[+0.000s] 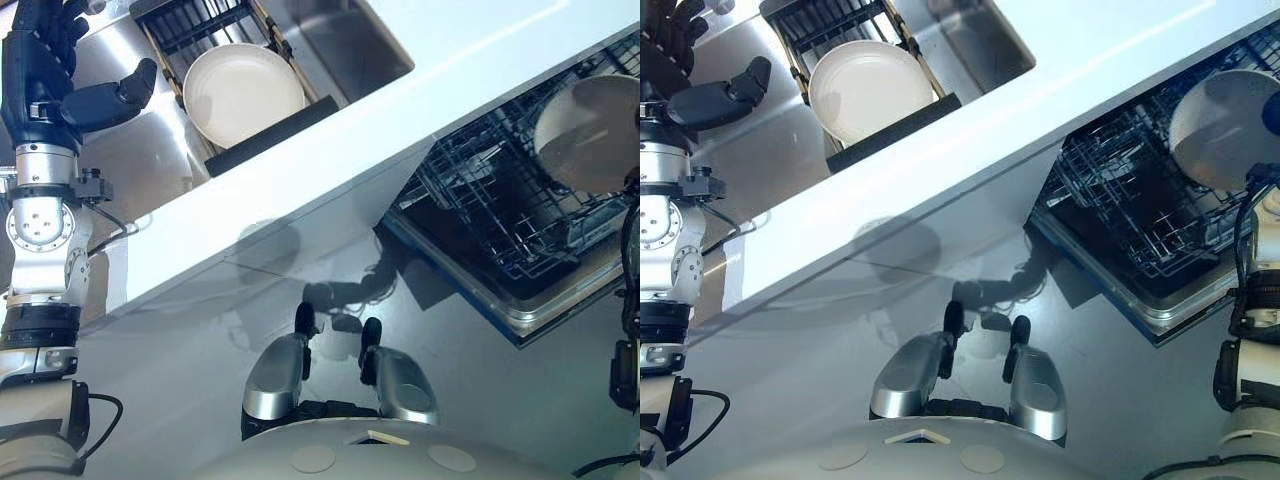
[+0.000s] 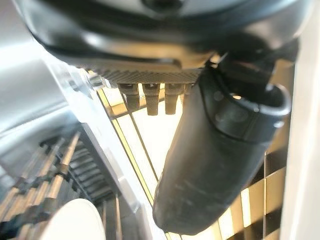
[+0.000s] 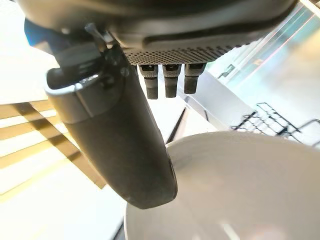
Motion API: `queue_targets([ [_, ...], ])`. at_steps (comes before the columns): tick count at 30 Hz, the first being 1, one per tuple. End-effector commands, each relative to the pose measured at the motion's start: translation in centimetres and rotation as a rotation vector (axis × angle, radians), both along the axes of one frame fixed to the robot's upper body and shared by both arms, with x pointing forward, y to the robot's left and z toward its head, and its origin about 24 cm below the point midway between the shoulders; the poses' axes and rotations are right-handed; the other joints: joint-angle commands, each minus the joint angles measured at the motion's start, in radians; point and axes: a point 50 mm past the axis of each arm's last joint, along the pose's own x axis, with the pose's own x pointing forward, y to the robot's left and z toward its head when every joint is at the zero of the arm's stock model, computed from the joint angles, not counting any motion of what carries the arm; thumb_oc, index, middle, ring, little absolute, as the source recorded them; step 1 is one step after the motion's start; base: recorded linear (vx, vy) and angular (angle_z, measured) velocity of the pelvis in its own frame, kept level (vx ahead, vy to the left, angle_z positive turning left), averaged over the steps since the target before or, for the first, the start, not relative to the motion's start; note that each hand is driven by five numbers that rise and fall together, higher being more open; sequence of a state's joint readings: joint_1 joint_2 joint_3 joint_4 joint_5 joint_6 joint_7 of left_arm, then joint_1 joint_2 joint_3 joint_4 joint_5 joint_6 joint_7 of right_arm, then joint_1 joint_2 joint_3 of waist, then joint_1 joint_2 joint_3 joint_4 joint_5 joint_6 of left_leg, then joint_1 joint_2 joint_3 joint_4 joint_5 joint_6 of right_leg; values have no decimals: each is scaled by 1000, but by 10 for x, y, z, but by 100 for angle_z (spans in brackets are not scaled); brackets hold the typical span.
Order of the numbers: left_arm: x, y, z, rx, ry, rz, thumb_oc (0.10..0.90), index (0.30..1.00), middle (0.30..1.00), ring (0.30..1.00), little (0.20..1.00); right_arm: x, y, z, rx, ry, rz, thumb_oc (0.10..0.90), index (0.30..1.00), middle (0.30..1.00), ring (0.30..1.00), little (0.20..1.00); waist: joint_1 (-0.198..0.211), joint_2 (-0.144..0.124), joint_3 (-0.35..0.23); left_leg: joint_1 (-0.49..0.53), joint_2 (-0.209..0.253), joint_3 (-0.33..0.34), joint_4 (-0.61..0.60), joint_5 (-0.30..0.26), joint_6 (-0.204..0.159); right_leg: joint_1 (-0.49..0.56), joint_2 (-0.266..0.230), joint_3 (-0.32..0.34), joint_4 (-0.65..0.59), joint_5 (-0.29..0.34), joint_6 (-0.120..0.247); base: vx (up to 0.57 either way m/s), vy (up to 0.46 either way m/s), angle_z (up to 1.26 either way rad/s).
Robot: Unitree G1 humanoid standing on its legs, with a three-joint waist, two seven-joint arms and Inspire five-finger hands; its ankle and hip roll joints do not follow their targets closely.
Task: Pick up plates and place into dishwasher.
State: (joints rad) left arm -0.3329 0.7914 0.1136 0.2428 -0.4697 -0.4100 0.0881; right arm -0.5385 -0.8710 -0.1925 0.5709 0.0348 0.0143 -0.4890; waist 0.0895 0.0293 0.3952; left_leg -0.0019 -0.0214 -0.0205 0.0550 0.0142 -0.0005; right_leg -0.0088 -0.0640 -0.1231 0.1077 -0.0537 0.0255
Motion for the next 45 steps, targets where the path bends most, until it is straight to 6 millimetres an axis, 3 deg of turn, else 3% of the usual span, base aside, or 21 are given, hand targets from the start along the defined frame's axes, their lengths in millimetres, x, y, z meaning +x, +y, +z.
queue_targets([
  [1,-7,2,3,13,-55,6,800,900,900,900,900,-7,10,17,-143,-63,81,800,900,900,900,900,-44,-8,-282,-1,-72,27,10,-111,23,-10,41,-1,-15,-56,34,-17,125,-37],
  [12,4,0,-1,-29,-45,2,800,900,900,900,900,0,24,-2,-116,5,179,800,900,900,900,900,-68,-7,-328,69,-65,60,-65,-109,28,25,36,13,-31,-51,56,-29,69,-15],
  [26,6,-3,-12,-29,-7,-1,800,900,900,900,900,5,30,-35,-134,161,178,800,900,900,900,900,-58,0,-319,95,-73,53,-84,-107,43,27,27,5,-9,-56,68,14,8,-1],
  [34,9,-10,-17,-22,27,-23,800,900,900,900,900,13,29,-27,-144,159,127,800,900,900,900,900,-36,8,-294,77,-77,23,-71,-105,48,8,24,-7,21,-67,64,63,-27,9],
  [39,9,-10,-12,-33,2,-19,800,900,900,900,900,19,26,-7,-152,89,72,800,900,900,900,900,-21,31,-246,29,-81,5,-54,-92,47,-35,25,-13,37,-66,57,-32,-14,22],
  [45,8,-7,-6,-44,-23,-2,800,900,900,900,900,26,25,3,-151,73,45,800,900,900,900,900,-8,58,-186,-28,-80,-11,-50,-64,42,-76,32,-19,50,-66,46,-74,-25,16],
])
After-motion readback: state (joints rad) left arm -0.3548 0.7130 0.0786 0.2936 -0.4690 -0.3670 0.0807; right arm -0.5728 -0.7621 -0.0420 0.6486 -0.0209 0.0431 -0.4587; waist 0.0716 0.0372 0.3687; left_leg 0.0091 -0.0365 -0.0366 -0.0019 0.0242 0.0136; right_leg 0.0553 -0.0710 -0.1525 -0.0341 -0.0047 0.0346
